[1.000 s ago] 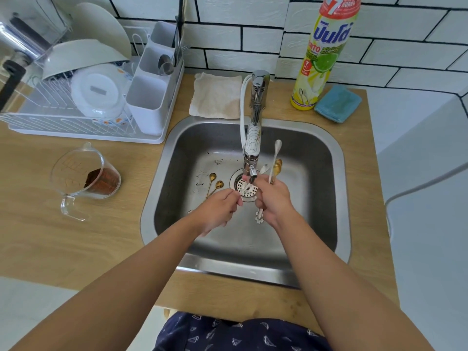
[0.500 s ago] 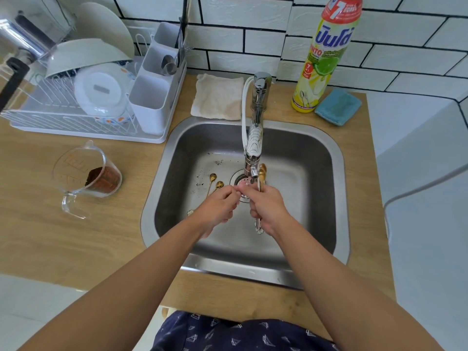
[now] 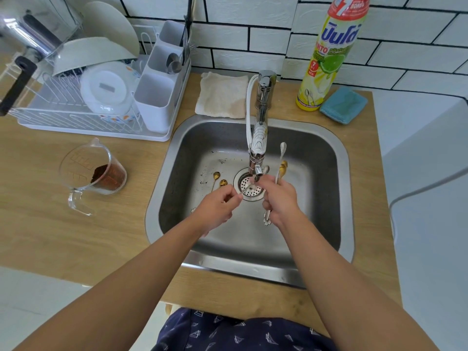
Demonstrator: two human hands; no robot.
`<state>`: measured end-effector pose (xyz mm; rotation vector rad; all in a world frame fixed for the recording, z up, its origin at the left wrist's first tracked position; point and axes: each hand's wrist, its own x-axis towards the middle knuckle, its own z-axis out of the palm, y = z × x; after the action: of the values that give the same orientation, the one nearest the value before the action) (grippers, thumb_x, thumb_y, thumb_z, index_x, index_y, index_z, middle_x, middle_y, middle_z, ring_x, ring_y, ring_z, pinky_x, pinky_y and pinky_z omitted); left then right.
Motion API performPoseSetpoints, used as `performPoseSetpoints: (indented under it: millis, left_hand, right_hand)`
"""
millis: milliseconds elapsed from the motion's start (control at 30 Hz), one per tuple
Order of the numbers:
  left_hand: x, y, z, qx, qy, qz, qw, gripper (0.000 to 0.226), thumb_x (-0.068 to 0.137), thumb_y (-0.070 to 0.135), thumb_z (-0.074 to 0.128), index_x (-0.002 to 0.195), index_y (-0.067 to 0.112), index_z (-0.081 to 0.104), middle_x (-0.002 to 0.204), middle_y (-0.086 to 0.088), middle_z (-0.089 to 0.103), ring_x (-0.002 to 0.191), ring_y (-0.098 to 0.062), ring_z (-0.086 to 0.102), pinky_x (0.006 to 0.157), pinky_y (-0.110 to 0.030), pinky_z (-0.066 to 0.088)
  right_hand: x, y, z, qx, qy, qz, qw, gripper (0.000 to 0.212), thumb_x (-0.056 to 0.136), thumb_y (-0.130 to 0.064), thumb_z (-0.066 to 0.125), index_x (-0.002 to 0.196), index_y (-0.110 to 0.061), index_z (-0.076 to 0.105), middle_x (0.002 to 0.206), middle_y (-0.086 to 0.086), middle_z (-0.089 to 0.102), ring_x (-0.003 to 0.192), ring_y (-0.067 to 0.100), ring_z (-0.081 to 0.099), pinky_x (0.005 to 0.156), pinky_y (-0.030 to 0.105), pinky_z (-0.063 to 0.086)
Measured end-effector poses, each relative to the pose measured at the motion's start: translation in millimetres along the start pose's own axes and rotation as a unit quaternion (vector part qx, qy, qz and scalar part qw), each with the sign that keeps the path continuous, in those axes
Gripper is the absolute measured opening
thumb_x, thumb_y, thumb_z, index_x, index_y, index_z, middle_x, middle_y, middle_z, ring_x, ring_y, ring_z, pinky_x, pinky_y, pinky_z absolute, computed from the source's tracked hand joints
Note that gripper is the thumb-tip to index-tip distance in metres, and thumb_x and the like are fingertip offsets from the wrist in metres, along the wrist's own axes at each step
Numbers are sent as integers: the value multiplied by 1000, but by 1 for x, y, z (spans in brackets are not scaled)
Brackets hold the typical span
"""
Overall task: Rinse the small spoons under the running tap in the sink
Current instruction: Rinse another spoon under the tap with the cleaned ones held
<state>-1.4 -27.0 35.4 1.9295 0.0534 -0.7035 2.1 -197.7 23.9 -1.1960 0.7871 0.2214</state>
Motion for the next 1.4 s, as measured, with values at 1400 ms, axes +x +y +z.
performPoseSetpoints:
  millis: [1400]
  left_hand:
    - [39, 35, 23, -27, 8, -40, 999, 50, 95, 59, 51, 61, 23, 59, 43, 15, 45, 45, -8, 37, 45, -23, 31]
  right_hand:
    - [6, -25, -3, 132, 86, -65, 985, 15, 103, -22, 64, 100, -8, 69, 69, -6, 77, 30, 1, 33, 32, 17, 27]
